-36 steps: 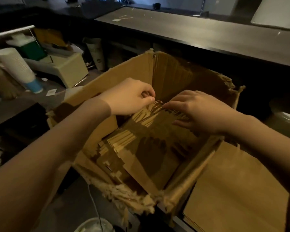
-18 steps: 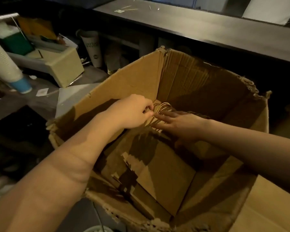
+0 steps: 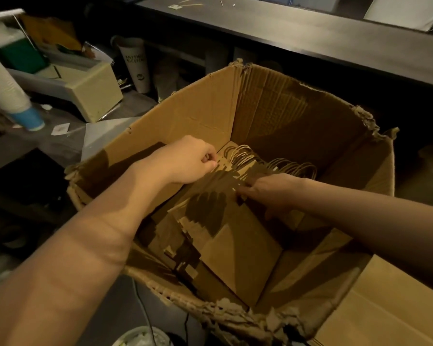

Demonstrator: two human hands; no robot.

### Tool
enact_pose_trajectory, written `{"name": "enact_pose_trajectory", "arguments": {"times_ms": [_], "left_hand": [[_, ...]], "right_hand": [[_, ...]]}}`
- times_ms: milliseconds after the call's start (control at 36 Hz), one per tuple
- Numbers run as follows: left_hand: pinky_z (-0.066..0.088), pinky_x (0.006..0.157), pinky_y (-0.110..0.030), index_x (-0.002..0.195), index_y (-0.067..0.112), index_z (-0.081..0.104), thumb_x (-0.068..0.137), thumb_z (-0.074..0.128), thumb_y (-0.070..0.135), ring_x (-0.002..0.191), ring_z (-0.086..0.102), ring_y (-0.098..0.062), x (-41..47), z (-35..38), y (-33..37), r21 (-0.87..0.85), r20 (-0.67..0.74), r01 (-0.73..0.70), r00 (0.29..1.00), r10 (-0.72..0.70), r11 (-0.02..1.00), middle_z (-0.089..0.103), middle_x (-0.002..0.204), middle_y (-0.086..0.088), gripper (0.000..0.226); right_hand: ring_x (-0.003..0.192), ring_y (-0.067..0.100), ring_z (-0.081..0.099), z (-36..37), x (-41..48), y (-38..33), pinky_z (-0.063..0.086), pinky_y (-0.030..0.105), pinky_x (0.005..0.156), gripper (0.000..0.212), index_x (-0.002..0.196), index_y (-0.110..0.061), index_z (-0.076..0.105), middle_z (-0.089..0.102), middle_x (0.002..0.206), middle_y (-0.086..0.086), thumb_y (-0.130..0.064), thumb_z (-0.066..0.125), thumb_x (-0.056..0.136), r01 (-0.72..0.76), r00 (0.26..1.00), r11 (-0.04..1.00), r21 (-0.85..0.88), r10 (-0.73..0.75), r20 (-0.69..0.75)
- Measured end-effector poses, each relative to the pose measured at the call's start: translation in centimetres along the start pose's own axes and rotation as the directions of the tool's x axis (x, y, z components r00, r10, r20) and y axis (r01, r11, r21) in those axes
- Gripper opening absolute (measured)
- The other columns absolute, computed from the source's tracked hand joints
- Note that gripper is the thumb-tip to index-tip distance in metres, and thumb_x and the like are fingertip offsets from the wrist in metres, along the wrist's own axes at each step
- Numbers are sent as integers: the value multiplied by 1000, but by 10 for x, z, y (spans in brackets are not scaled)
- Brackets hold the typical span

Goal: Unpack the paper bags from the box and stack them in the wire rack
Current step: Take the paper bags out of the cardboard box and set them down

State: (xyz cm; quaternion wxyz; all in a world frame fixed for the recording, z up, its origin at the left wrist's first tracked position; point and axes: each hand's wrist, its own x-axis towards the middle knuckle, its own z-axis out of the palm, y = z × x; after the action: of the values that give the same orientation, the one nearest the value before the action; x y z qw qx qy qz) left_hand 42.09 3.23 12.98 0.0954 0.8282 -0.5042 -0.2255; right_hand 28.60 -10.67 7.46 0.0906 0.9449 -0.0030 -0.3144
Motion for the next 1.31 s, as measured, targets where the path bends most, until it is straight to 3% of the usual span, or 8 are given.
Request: {"name": "enact_pose_trajectory", "arguments": {"times_ms": [250,472,667,917,1000,1111,1222,1306], "left_hand": [[46,82,-27,120,25,58,97,48,31,96,55,-10,1,6,2,-19,46,-8,999,9,1000,57,104,7,26],[49,88,-35,112,19,62,99,38,41,93,59,-13,-5,8,7,-65,143,-53,988,62,996,64,103,2,35],[37,103,-30,135,23,49,92,29,61,120,50,-14,-11,11,18,-174,289,13,956,39,985,54,131,3,61],[34,101,-29,141,18,39,91,37,60,126,44,-16,-7,10,22,-258,258,39,966,30,965,47,139,-2,66],[43,86,-29,108,20,57,99,35,43,100,57,-15,-5,11,24,-282,203,21,978,38,959,59,107,-5,33],[37,61,-23,79,23,51,101,38,29,70,53,-8,-1,6,22,-296,81,-30,995,56,955,54,77,2,26],[43,70,-21,111,16,61,99,44,28,87,59,-9,0,2,20,-329,31,-32,999,45,944,62,96,2,24],[47,66,-24,101,14,65,96,50,29,81,62,-11,0,0,22,-359,-10,-17,1000,14,933,65,89,0,22]], "right_hand": [[120,18,51,-8,-13,8,40,20,83,49,138,-19,42,52,132,3,-18,58,92,90,995,995,-31,-91,-48],[120,17,51,-18,-16,14,27,38,112,27,122,-22,54,58,123,-1,-24,51,95,80,948,989,-126,-115,-296],[98,28,63,-30,-28,17,33,38,95,20,100,-15,66,68,98,5,-17,55,83,30,623,991,-132,-121,-773],[106,27,54,-25,-26,24,29,40,97,21,106,-14,64,66,103,8,-14,53,89,-69,409,972,-225,-178,-895],[107,25,46,-26,-25,26,29,39,98,24,108,-13,64,66,104,9,-13,47,91,-72,342,970,-233,-196,-919],[110,26,44,-28,-24,28,30,39,98,27,117,-14,56,64,110,11,-16,46,92,-72,364,978,-197,-158,-918],[113,27,48,-30,-24,26,39,38,96,35,125,-20,44,58,118,11,-28,47,91,-87,419,994,-72,-29,-907],[116,31,49,-28,-28,28,42,41,96,47,128,-21,44,55,124,13,-28,57,84,-118,452,993,18,69,-890]]}}
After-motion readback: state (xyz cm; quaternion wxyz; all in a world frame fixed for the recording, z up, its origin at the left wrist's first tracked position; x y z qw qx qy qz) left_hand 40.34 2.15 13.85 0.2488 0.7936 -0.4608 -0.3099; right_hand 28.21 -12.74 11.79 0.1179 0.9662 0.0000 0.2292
